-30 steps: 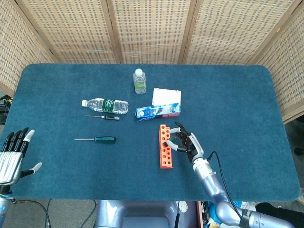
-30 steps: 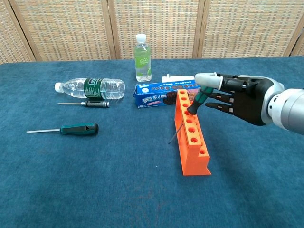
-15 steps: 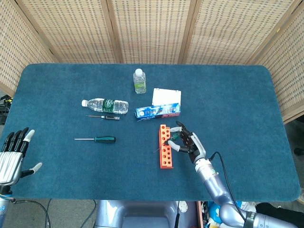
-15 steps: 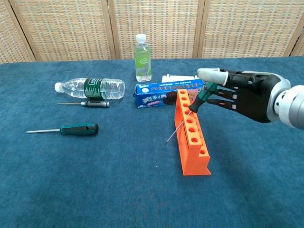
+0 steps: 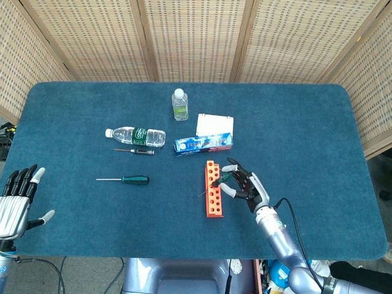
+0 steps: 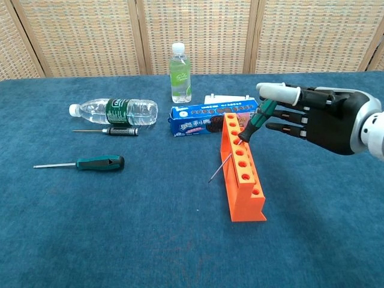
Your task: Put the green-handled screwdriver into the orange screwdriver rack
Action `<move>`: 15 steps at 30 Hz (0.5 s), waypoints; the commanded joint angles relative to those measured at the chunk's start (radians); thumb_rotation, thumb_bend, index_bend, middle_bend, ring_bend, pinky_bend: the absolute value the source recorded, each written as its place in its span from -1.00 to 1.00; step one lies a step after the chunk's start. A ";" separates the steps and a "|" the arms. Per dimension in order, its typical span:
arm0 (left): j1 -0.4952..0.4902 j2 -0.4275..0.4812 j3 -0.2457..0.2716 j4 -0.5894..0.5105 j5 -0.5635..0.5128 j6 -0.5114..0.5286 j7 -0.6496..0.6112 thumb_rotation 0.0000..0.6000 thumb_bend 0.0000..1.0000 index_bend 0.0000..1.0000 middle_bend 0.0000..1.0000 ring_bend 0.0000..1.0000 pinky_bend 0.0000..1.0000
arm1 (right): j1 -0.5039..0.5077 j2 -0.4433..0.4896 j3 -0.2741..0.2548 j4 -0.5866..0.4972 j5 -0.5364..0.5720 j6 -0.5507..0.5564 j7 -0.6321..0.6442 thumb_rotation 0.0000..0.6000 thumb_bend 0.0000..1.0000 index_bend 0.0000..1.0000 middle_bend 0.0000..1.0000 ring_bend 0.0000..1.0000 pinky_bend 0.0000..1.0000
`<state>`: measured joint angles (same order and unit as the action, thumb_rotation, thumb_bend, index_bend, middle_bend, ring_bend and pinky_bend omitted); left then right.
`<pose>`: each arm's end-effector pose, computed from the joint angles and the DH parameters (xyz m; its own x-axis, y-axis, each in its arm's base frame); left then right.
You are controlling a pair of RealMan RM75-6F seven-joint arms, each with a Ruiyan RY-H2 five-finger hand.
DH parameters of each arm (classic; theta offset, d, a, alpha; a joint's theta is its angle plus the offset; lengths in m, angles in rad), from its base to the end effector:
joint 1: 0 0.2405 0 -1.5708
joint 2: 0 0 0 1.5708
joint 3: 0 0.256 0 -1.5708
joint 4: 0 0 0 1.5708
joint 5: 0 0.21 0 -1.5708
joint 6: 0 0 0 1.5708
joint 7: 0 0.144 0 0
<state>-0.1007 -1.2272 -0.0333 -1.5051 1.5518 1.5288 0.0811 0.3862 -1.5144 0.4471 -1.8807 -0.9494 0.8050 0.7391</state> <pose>-0.3110 0.1831 0.1342 0.4688 -0.0369 0.8825 0.8799 -0.0684 -0.4703 -0.1357 -0.2837 0.0071 -0.9154 -0.2795 0.2896 -0.3811 0.3707 -0.8470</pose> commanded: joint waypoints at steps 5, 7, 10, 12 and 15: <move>-0.001 -0.002 0.001 0.000 0.000 -0.003 0.003 1.00 -1.00 -1.00 -1.00 -1.00 -1.00 | -0.017 0.014 -0.016 -0.033 -0.051 0.001 0.028 1.00 -0.55 -0.24 -0.90 -1.00 -1.00; 0.000 -0.001 0.001 0.000 0.001 -0.001 0.003 1.00 -1.00 -1.00 -1.00 -1.00 -1.00 | -0.020 0.017 -0.022 -0.044 -0.063 0.000 0.036 1.00 -0.55 -0.24 -0.90 -1.00 -0.99; 0.001 0.000 0.000 -0.002 0.001 0.002 0.000 1.00 -1.00 -1.00 -1.00 -1.00 -1.00 | -0.021 0.020 -0.032 -0.054 -0.075 -0.007 0.049 1.00 -0.55 -0.24 -0.90 -1.00 -0.98; 0.001 0.001 0.000 -0.001 0.002 0.003 -0.002 1.00 -1.00 -1.00 -1.00 -1.00 -1.00 | -0.023 0.022 -0.039 -0.061 -0.084 -0.009 0.057 1.00 -0.55 -0.24 -0.90 -1.00 -0.96; 0.000 0.000 0.001 -0.001 0.003 0.001 -0.001 1.00 -1.00 -1.00 -1.00 -1.00 -1.00 | -0.025 0.025 -0.048 -0.068 -0.098 -0.009 0.061 1.00 -0.55 -0.24 -0.90 -1.00 -0.95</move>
<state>-0.1002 -1.2267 -0.0323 -1.5061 1.5544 1.5298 0.0796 0.3623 -1.4903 0.4022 -1.9462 -1.0439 0.7965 0.7990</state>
